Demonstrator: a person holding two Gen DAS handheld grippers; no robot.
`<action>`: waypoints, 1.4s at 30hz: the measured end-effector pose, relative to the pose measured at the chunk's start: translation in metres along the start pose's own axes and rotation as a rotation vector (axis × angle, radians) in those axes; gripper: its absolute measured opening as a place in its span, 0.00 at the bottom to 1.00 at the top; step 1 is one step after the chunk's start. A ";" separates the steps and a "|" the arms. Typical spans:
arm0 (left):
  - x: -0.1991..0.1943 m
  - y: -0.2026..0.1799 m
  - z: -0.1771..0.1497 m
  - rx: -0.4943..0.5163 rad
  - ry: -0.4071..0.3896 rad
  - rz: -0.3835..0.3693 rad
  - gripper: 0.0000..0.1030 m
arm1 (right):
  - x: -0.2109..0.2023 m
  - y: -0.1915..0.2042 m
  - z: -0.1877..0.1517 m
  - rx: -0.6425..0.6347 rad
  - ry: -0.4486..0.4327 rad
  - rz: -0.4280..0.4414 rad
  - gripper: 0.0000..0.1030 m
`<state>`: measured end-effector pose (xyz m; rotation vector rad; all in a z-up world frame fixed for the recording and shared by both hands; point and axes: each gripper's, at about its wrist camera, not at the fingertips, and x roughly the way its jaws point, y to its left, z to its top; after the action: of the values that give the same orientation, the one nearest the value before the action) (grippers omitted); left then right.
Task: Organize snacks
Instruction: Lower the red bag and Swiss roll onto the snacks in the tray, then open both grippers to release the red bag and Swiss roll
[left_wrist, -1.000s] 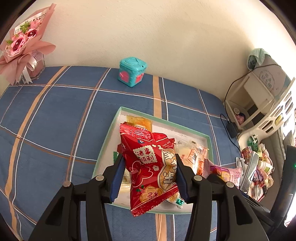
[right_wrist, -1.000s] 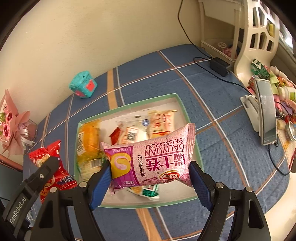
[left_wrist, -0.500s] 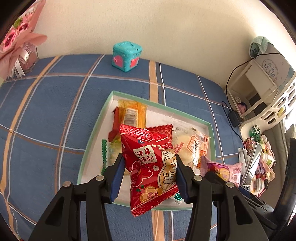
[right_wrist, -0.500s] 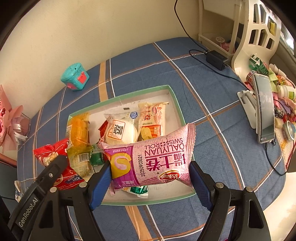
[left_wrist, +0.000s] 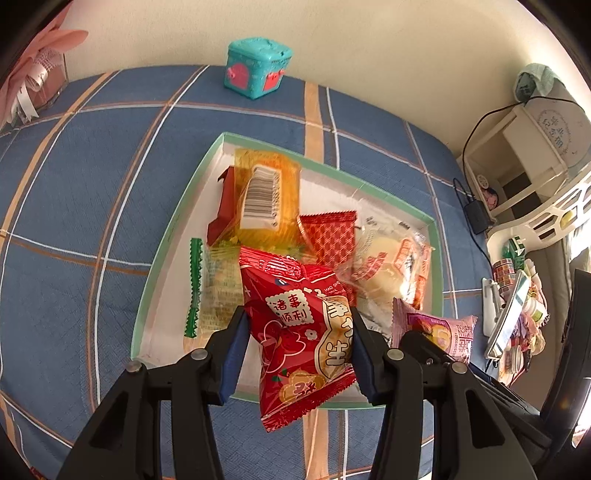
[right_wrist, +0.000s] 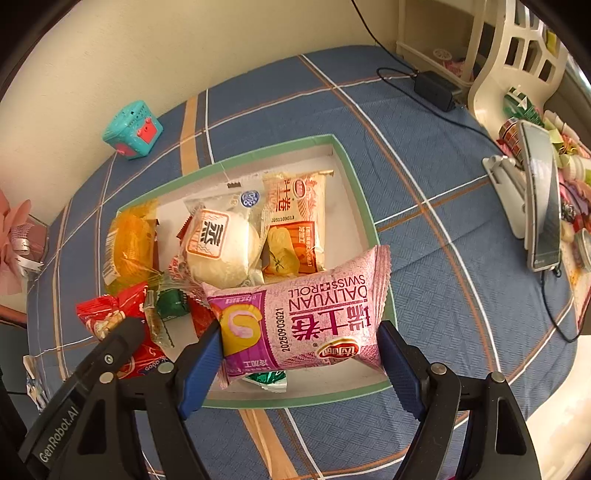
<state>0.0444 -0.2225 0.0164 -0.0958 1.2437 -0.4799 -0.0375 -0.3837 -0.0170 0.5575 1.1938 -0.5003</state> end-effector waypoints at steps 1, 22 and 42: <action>0.002 0.002 0.000 -0.004 0.006 0.002 0.51 | 0.003 0.000 0.000 0.002 0.006 0.004 0.81; 0.022 0.023 0.007 -0.073 0.014 -0.019 0.51 | 0.029 0.011 0.009 -0.014 0.004 0.046 0.82; -0.005 0.034 0.013 -0.102 -0.006 0.005 0.61 | 0.014 0.019 0.004 -0.042 -0.002 0.058 0.94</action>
<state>0.0652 -0.1927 0.0140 -0.1806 1.2619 -0.4114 -0.0181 -0.3725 -0.0270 0.5539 1.1807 -0.4255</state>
